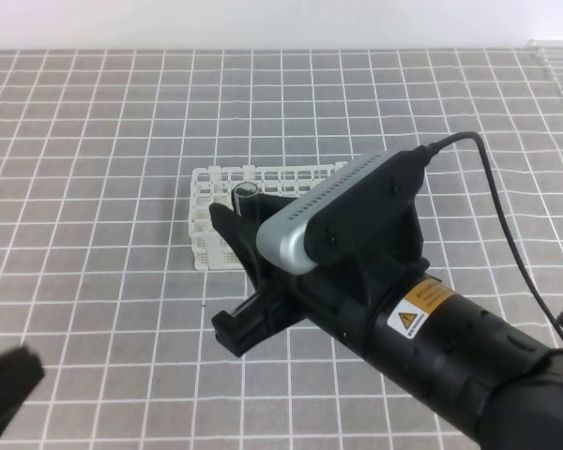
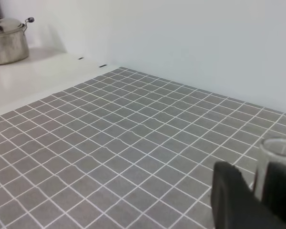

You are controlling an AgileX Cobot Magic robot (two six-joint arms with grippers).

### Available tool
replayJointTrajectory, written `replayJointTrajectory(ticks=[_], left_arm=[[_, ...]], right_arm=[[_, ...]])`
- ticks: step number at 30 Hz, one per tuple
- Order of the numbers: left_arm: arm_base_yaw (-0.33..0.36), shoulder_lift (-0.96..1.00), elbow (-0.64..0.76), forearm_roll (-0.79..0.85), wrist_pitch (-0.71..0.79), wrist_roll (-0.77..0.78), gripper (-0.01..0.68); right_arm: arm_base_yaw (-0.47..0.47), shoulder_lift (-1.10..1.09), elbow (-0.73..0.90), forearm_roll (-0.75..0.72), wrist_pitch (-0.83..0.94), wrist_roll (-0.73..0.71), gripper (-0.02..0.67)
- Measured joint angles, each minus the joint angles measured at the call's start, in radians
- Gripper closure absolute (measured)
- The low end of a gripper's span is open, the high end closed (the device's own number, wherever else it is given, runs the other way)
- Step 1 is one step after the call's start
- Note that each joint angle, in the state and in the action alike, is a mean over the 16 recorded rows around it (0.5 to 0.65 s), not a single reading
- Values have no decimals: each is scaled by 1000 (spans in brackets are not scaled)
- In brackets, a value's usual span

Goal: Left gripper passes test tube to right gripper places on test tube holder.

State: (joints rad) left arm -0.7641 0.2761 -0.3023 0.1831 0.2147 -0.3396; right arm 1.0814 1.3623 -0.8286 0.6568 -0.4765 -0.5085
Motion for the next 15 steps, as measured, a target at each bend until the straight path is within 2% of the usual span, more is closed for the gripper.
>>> replayJointTrajectory(ticks=[5,15], left_arm=[[0,-120,74,-48,35,0,673],[0,-186,263,-109,-111,1,673]], right_arm=[[0,0,0,0,11,0,558],[0,0,0,0,24,0,558]])
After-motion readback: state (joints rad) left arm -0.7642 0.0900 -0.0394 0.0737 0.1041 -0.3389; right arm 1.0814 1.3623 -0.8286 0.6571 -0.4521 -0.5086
